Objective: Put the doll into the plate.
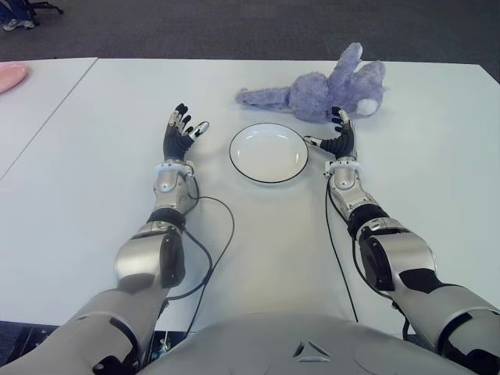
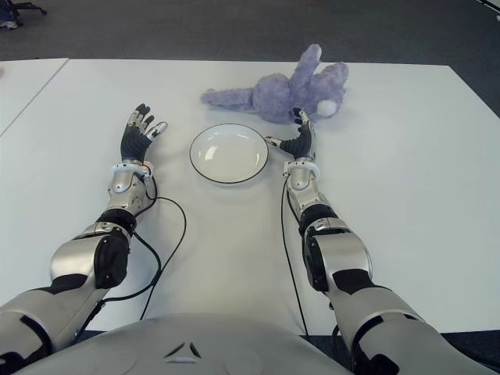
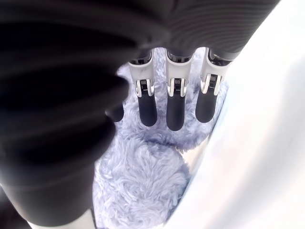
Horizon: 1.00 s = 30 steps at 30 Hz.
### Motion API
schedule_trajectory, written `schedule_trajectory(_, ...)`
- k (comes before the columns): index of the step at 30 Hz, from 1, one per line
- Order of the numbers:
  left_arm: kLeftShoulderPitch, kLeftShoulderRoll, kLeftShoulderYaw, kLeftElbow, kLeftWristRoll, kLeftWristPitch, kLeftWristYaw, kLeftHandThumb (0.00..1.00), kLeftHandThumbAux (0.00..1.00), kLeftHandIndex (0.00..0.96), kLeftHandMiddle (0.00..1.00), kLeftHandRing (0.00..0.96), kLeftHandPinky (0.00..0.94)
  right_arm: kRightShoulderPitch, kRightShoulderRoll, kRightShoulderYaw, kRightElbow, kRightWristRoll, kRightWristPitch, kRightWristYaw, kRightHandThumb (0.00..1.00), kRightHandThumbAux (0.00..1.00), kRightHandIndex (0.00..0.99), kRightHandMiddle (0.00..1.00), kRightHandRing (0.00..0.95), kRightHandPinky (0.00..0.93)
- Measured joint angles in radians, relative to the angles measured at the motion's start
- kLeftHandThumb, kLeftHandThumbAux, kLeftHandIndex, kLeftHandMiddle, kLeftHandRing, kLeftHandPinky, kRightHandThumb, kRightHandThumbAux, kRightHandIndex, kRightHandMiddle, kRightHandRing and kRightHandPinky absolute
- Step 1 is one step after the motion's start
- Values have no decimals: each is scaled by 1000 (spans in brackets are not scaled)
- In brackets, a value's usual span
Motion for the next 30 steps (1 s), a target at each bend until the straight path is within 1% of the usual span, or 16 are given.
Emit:
schedule_trajectory(4, 0, 0, 0, 0, 0, 0, 0, 0, 724, 11, 37, 33, 60, 0, 0, -1, 0, 0, 0, 0, 0, 894, 141, 156, 165, 192)
schedule_trajectory(8, 0, 0, 0, 0, 0, 0, 0, 0, 718, 10, 37, 33, 59, 0, 1, -4, 0, 2, 0, 0, 0, 877, 146, 162, 182, 227)
schedule_trajectory(11, 0, 0, 0, 0, 0, 0, 0, 0, 718, 10, 38, 33, 58, 0, 1, -6, 0, 3, 0, 1, 0, 862, 150, 167, 190, 234)
schedule_trajectory(22, 1, 0, 0, 0, 0, 4, 0, 0, 729, 11, 35, 31, 56, 4, 3, -9, 2, 6, -27, -5, 0, 834, 154, 168, 200, 253)
schedule_trajectory(27, 1, 1, 0, 0, 0, 12, 0, 0, 732, 12, 35, 31, 57, -1, 8, -10, 12, 14, -48, -15, 0, 830, 162, 177, 203, 248)
schedule_trajectory(30, 1, 2, 0, 0, 1, 15, 0, 0, 736, 12, 38, 32, 59, -11, 10, -10, 18, 22, -80, -20, 0, 835, 171, 193, 206, 237)
